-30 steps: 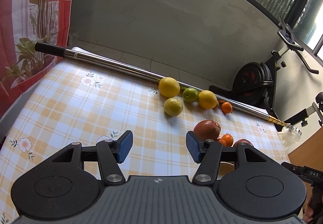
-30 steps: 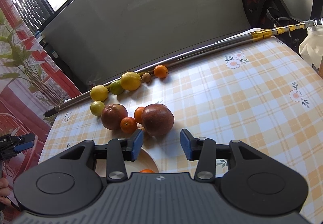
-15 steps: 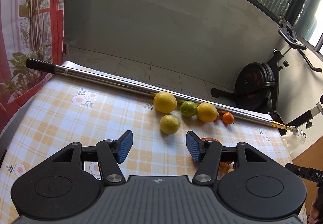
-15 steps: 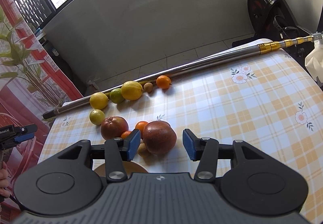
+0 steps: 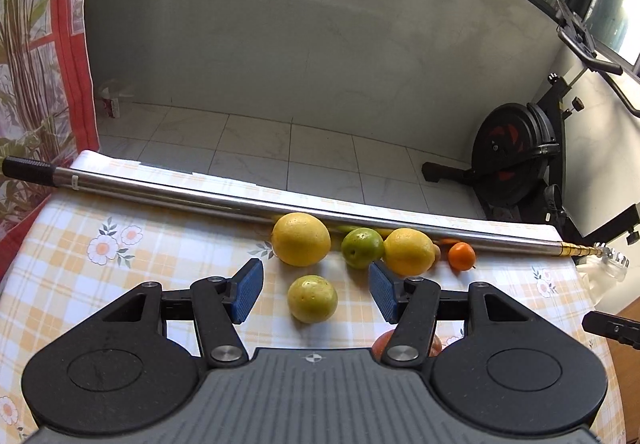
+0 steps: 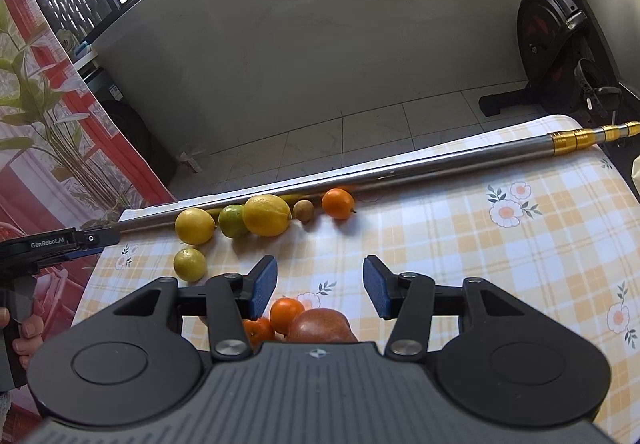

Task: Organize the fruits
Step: 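Grasp the yellow-green grapefruit by the pole with the left tool while right tool approaches an orange, then grasp the orange by the pole with the right tool while left tool holds grapefruit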

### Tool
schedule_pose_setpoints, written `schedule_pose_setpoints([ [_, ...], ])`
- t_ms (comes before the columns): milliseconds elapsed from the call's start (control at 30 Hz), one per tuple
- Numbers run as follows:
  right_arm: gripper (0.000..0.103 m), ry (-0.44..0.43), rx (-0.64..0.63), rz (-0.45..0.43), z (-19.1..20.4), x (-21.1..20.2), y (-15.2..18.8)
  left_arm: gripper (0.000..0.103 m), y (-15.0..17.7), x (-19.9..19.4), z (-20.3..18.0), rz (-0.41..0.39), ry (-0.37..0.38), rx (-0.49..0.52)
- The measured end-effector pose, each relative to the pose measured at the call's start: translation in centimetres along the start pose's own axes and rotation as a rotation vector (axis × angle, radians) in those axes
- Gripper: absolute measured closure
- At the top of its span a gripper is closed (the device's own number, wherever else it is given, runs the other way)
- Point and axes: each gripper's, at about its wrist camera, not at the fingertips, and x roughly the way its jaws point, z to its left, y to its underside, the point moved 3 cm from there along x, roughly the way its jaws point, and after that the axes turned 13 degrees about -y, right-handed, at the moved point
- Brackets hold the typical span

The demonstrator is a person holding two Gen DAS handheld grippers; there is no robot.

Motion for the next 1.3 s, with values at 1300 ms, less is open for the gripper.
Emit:
schedule_pose_setpoints([
  [1300,0.052,0.016,0.002,0.156,-4.7,12.5,-5.1,0.053,2.6,11.8,0.0,0.227,0.085,-0.039],
])
